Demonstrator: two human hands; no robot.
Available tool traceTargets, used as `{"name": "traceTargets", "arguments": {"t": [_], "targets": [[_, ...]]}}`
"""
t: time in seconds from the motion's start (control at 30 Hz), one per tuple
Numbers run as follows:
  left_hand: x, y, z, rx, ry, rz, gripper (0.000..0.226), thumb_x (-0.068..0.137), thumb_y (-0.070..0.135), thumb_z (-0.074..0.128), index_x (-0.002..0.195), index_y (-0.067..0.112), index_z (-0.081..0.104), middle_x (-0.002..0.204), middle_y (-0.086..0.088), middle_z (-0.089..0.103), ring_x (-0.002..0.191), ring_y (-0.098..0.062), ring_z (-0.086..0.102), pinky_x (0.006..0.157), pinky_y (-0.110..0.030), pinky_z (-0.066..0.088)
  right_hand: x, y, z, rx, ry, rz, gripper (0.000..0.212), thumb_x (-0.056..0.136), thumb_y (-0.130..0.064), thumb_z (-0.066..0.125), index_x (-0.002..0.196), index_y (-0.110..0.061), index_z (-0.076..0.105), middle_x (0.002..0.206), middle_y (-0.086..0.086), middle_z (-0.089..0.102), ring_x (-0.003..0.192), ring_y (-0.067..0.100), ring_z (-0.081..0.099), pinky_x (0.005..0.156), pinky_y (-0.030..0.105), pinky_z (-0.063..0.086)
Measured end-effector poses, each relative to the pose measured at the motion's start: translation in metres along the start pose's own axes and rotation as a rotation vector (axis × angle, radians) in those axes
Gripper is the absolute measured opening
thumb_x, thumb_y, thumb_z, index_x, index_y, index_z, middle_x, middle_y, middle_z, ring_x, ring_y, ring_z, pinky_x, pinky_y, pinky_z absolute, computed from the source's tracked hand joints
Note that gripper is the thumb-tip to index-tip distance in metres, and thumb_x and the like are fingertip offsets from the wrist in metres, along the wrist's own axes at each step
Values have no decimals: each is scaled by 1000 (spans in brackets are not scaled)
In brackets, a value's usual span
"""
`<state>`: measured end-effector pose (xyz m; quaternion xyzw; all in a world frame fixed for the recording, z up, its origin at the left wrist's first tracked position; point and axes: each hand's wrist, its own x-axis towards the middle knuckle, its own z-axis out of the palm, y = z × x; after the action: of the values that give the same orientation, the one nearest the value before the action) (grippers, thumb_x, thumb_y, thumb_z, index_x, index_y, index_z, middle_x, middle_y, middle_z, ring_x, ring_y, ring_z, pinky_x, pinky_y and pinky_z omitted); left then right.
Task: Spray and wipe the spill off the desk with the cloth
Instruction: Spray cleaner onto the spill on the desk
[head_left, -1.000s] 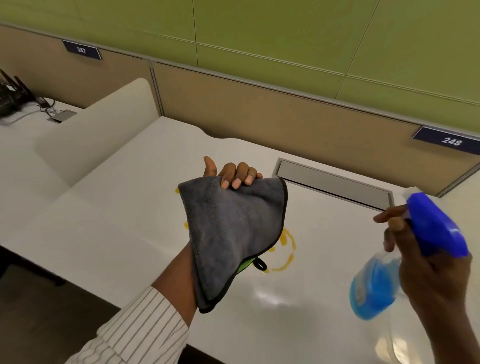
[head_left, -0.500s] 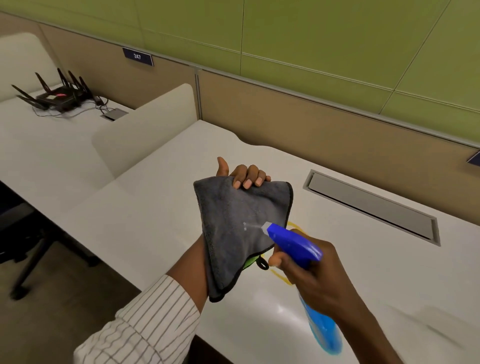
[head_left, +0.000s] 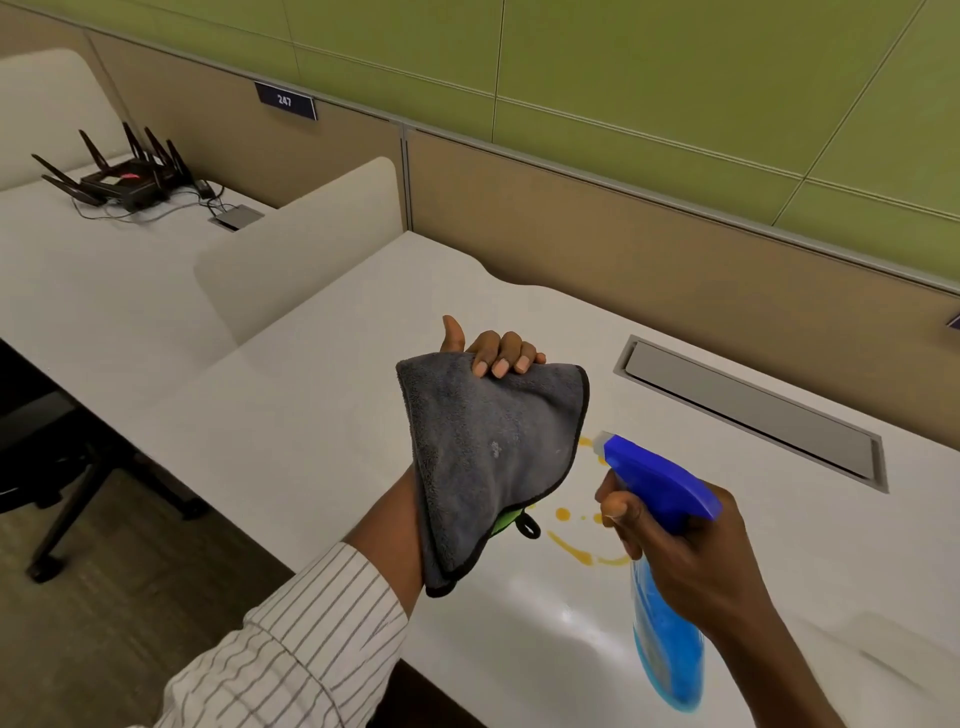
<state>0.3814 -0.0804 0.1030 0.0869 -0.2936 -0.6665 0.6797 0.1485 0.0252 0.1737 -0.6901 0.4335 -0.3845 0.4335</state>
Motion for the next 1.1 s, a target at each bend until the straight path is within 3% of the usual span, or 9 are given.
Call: {"name": "traceTargets", "arguments": {"t": [0.17,0.27,0.33,0.57,0.7,0.77,0.83,1.0,1.1], "targets": [[0,-9,1,4,-23,-16,63,88,68,61,48,21,68,59,4,64,69,-15,67,92,-34,57,0,-2,4,-3,-23,-2,50,73,-89,62,84,-42,75,72,-4,72,59,24,62,60,40,57],[-2,-12,2,11,-56,-30,63,92,67,58,52,20,71,62,4,67,72,-15,68,95,-34,56,0,-4,8,-19,-21,-11,47,71,-90,62,81,-45,73,66,-9,68,58,24,61,59,36,55],[-3,-14,3,17,-79,-37,63,93,67,56,55,20,72,64,3,68,74,-16,68,97,-34,55,1,-3,10,-14,-8,-1,58,67,-92,63,79,-36,71,64,-3,66,57,28,60,59,39,55],[-7,-19,6,11,-97,-66,63,94,68,56,55,20,72,64,4,67,73,-15,68,97,-35,55,0,6,10,-30,38,-18,66,66,-96,60,82,-32,70,66,-11,68,60,22,64,58,25,55],[-9,-26,9,-11,-121,-88,64,96,67,52,58,20,74,67,3,69,76,-16,69,98,-35,54,-4,17,10,-24,58,-30,57,72,-91,61,85,-36,71,70,-15,70,62,15,65,61,19,55],[-9,-28,9,-32,-146,-122,65,96,66,49,58,20,75,68,3,70,77,-16,69,99,-35,54,-9,25,8,34,59,-17,48,75,-87,64,90,-42,71,82,-11,75,69,19,69,64,28,60],[-10,-32,5,-62,-147,-152,66,98,66,47,59,19,75,69,2,70,79,-17,69,100,-36,53,-15,32,3,87,93,2,41,78,-80,67,93,-42,72,93,-4,77,72,25,69,64,35,63],[-12,-45,0,-88,-261,-215,69,103,63,41,67,15,76,77,-2,72,87,-21,68,107,-39,47,-32,56,-20,196,296,7,6,92,-41,75,97,-38,74,96,-3,77,73,17,72,66,23,61],[-17,-50,-10,-155,-310,-246,75,106,61,36,69,11,76,78,-5,72,88,-24,68,109,-42,46,-35,81,-37,211,377,11,17,94,-12,66,103,-25,71,94,-4,77,80,16,73,71,22,62]]}}
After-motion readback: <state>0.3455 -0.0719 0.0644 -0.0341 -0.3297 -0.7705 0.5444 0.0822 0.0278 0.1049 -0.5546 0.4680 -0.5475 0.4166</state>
